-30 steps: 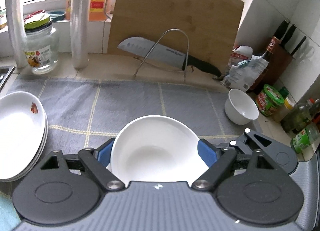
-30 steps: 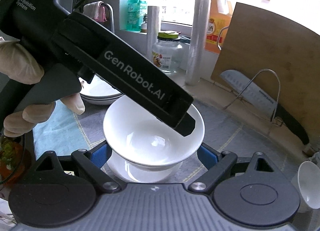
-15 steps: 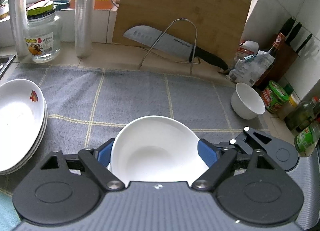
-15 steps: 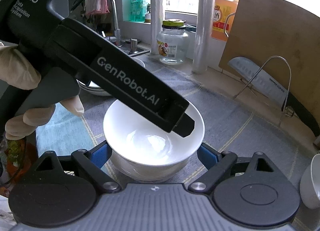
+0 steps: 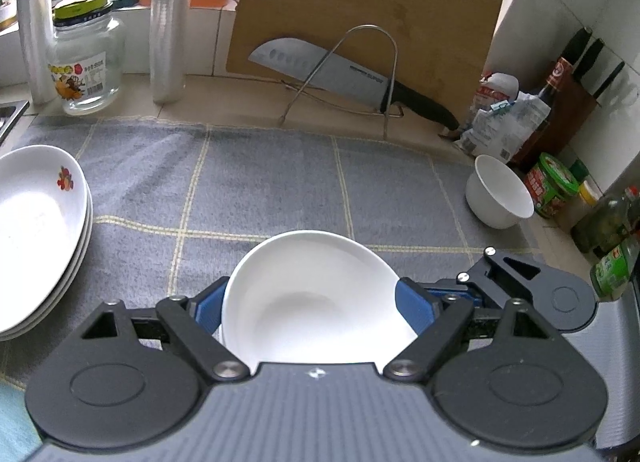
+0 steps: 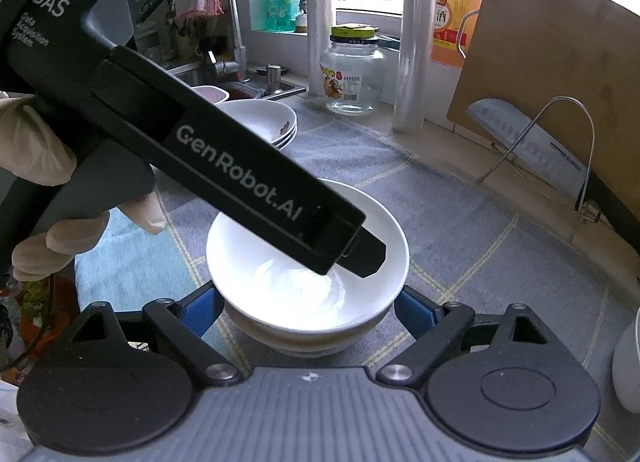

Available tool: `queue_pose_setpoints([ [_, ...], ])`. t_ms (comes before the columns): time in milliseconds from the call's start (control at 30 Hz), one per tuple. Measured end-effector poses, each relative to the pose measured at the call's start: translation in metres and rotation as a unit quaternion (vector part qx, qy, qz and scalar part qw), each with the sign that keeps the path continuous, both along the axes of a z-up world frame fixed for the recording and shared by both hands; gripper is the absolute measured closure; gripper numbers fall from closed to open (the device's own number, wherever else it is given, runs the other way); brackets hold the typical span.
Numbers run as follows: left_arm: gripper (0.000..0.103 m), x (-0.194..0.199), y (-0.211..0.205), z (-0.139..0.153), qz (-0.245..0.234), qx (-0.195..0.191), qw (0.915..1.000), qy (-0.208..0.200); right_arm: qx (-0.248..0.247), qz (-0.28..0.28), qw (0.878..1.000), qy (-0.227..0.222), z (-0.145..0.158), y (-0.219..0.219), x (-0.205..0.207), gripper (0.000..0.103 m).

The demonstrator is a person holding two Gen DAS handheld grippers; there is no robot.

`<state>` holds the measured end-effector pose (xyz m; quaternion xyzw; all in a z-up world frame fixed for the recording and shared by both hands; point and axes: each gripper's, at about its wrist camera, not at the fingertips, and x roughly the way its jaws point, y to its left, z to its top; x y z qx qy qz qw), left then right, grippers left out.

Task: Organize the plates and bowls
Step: 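Lower the held bowl into the first bowl with the left tool, then open the left tool and release the bowl onto the first bowl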

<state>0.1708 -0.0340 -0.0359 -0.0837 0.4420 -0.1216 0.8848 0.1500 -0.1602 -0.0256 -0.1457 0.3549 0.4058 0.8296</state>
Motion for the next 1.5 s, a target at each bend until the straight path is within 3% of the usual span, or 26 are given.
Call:
queue_pose_setpoints([
  [833, 0.016, -0.001, 0.001, -0.003, -0.009, 0.012, 0.9999, -0.008, -0.008, -0.001, 1.000, 0.001, -0.002, 0.003, 0.000, 0.008],
  [933, 0.015, -0.002, 0.003, -0.001, -0.007, 0.013, 0.9997, -0.020, 0.003, -0.002, 1.000, 0.001, 0.002, 0.000, 0.001, 0.000],
  [1267, 0.004, -0.020, 0.006, 0.014, 0.011, 0.033, 0.9953, -0.091, 0.005, -0.015, 1.000, -0.013, 0.008, -0.013, -0.005, 0.000],
  [1500, 0.004, -0.037, -0.009, 0.025, 0.004, 0.041, 0.9907, -0.130, 0.007, -0.049, 0.999, -0.017, 0.011, -0.045, -0.006, 0.000],
])
